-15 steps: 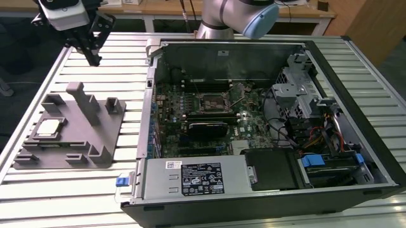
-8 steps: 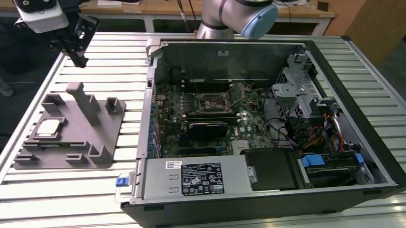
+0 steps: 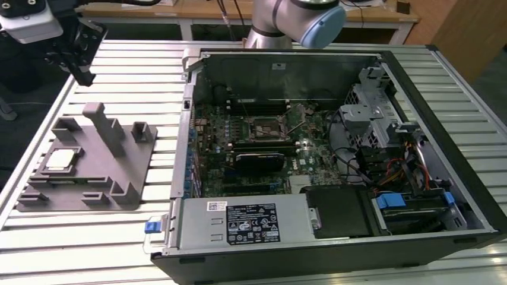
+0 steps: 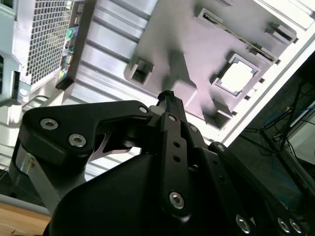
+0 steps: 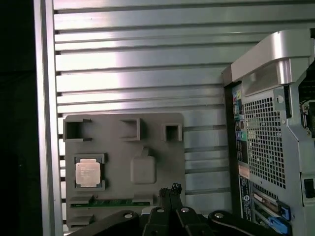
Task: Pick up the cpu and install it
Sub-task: 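Reach for the cpu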
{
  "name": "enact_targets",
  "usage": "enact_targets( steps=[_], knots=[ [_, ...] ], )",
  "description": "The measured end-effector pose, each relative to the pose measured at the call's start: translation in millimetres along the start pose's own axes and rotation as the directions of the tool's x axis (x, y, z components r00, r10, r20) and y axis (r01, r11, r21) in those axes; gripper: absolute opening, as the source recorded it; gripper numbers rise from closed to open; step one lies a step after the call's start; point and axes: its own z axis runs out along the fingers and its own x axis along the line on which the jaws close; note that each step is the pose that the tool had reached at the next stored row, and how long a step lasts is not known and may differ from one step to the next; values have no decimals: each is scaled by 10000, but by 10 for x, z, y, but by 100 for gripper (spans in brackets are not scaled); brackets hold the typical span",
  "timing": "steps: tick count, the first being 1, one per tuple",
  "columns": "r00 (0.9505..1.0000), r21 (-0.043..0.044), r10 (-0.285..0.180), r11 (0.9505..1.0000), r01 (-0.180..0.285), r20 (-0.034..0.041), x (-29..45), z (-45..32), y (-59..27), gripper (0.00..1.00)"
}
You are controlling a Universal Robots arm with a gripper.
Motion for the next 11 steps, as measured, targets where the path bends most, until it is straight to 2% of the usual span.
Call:
enact_targets(
  steps=[11],
  knots=[
    [10000,1,0,10000,0,-1,308,29,-25,11]
  ],
)
